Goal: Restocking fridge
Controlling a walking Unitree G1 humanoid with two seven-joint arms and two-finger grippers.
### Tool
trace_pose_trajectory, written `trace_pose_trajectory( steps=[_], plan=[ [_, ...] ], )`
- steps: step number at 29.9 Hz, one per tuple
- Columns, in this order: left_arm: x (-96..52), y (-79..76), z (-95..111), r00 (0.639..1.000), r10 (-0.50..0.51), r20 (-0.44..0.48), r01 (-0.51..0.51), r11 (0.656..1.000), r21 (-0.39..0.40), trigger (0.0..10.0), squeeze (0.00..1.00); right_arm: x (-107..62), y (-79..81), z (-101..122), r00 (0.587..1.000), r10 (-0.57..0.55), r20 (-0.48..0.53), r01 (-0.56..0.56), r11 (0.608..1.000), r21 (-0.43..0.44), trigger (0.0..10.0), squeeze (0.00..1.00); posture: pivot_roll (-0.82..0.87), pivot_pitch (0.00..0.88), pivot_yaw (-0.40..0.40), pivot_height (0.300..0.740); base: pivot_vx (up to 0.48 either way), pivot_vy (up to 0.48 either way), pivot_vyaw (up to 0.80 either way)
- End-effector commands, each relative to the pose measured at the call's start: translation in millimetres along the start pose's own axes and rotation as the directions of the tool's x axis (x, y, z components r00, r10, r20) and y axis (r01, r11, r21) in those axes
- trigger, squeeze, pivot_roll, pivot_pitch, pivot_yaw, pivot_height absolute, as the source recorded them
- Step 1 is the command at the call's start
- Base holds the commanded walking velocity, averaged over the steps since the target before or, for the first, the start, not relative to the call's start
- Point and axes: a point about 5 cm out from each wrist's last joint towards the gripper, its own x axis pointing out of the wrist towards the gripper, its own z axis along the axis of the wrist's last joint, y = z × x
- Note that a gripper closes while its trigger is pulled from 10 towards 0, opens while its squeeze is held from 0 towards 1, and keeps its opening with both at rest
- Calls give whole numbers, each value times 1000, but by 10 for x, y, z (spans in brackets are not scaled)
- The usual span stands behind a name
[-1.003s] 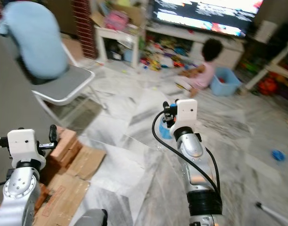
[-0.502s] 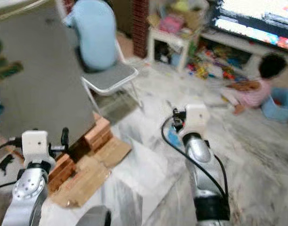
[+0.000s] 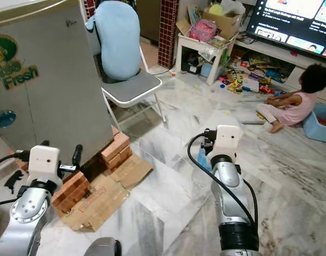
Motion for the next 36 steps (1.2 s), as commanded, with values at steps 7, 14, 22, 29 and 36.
trace_pose_trajectory(
  steps=[7, 14, 22, 29, 36],
  plan=[
    [25, -37, 4, 1000, -24, 2, 24, 1000, 20, 10000, 0, 37, 50, 28, 1000, 16, 20, -16, 1000, -13, 10000, 0, 130, 0, -48, 740, 0, 0, 0],
    [-47, -102, -52, 999, -50, -16, 51, 999, 11, 10000, 0, 98, 42, 85, 999, 37, 19, -37, 999, -17, 10000, 0, 115, 0, -86, 740, 0, 310, 0],
    [-21, -82, -33, 998, -65, -4, 66, 998, 23, 10000, 0, 180, 72, 167, 998, 61, 31, -60, 998, -35, 10000, 0, 101, 0, -97, 740, 0, 465, 0],
    [30, -53, 44, 995, -102, 25, 100, 994, 51, 10000, 0, 241, 132, 212, 997, 63, 43, -61, 997, -35, 10000, 0, 121, 0, -88, 740, 0, 461, 0],
    [56, -67, 69, 992, -123, 30, 121, 991, 52, 10000, 0, 266, 189, 232, 997, 66, 44, -65, 997, -33, 10000, 0, 123, 11, -84, 740, 0, 447, 0]
  ],
)
